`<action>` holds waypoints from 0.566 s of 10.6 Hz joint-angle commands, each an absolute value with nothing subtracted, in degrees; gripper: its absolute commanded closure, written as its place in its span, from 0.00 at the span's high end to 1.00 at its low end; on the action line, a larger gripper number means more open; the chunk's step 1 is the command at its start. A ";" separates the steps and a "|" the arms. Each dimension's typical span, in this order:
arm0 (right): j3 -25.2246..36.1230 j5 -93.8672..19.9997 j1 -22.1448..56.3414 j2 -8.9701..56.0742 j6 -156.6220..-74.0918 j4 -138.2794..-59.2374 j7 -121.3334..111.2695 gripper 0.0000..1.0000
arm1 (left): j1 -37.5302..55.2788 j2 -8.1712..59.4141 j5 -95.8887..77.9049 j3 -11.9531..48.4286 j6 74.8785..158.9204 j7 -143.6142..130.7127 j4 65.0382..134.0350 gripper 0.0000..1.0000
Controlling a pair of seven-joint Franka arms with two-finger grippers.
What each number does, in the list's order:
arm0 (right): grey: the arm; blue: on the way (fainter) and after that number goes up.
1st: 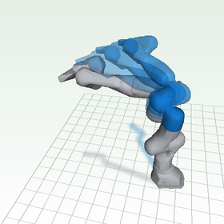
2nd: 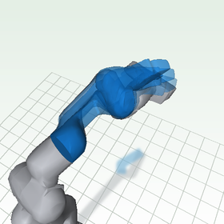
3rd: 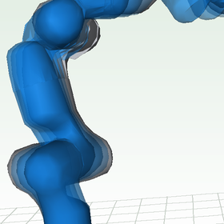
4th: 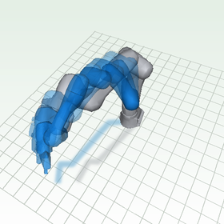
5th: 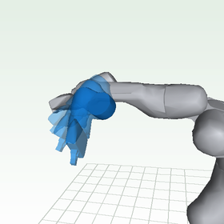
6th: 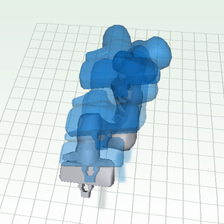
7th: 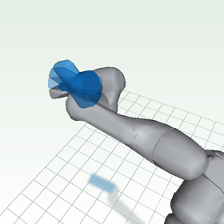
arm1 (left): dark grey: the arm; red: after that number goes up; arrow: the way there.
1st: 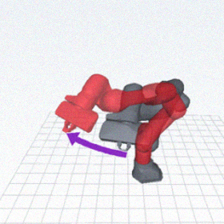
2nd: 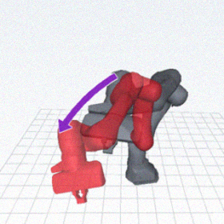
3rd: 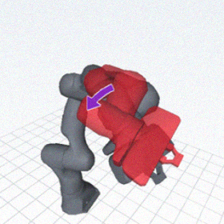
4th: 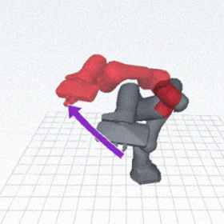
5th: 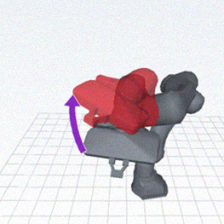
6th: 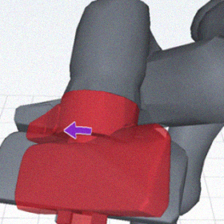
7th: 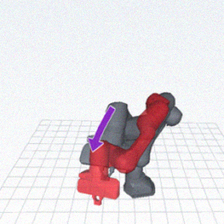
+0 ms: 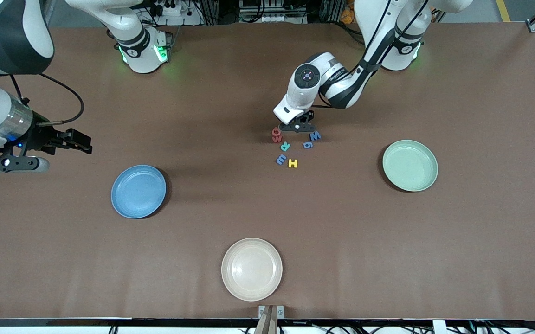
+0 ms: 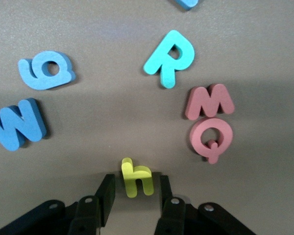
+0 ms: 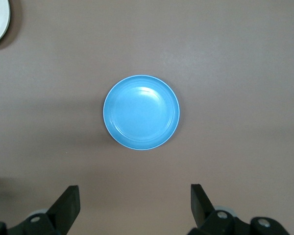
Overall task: Sort uppercase to blue plate, lowercase to green plate
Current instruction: 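Carry the h to the green plate while the right gripper reaches letters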
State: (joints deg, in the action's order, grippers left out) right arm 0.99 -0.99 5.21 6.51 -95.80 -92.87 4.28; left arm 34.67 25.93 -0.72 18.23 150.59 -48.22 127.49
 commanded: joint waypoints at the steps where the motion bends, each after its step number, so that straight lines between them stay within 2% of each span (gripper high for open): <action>1: 0.88 -0.97 5.01 6.50 -95.89 -92.90 4.92 1.00 | 36.21 26.81 -1.67 17.23 151.35 -48.87 126.91 0.42; 3: 0.88 -0.97 5.10 6.85 -96.06 -92.81 5.01 1.00 | 36.21 26.89 -1.67 17.23 151.35 -50.09 126.83 0.35; 6: 0.44 -1.06 5.71 7.03 -96.85 -92.81 8.06 1.00 | 36.12 26.98 -1.58 17.23 151.35 -50.19 126.83 0.10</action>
